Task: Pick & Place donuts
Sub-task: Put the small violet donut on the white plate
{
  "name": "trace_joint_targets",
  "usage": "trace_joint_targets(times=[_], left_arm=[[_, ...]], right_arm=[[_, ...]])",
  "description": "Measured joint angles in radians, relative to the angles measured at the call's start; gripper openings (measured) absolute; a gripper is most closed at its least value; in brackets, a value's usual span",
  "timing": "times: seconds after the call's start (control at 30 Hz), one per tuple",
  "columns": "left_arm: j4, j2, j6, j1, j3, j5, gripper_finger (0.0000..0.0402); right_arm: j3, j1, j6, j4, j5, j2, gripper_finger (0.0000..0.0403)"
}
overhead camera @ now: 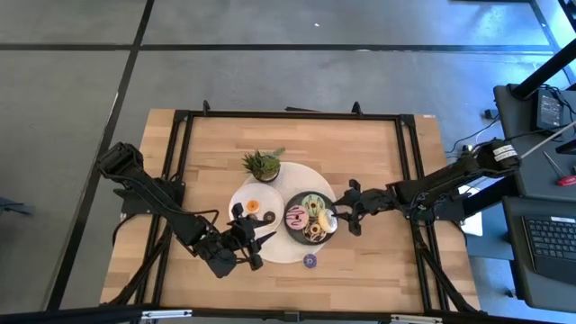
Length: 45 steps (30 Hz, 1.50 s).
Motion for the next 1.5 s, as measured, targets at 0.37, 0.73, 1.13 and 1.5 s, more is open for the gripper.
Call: trace_joint_targets(times=[0.37,0.73,1.13,1.5], left_arm=[[0.04,0.047,-0.027,0.004,0.0,0.154,0.0141],[0.498,0.269,0.176,0.118,0.003,0.351,0.0141],[0.061,0.461,0.173,0.189,0.324,0.559,0.0141],[-0.102,0.576,0.055,0.19,0.473,0.618,0.0141]], right_arm=[[0.0,0.051,-0.029,-0.065,0.008,-0.181,0.0188],[0.0,0.093,-0.037,-0.072,0.074,-0.18,0.0188],[0.0,0.093,-0.036,-0.093,0.074,-0.18,0.0188],[0.0,0.094,-0.056,-0.097,0.075,-0.18,0.0188]])
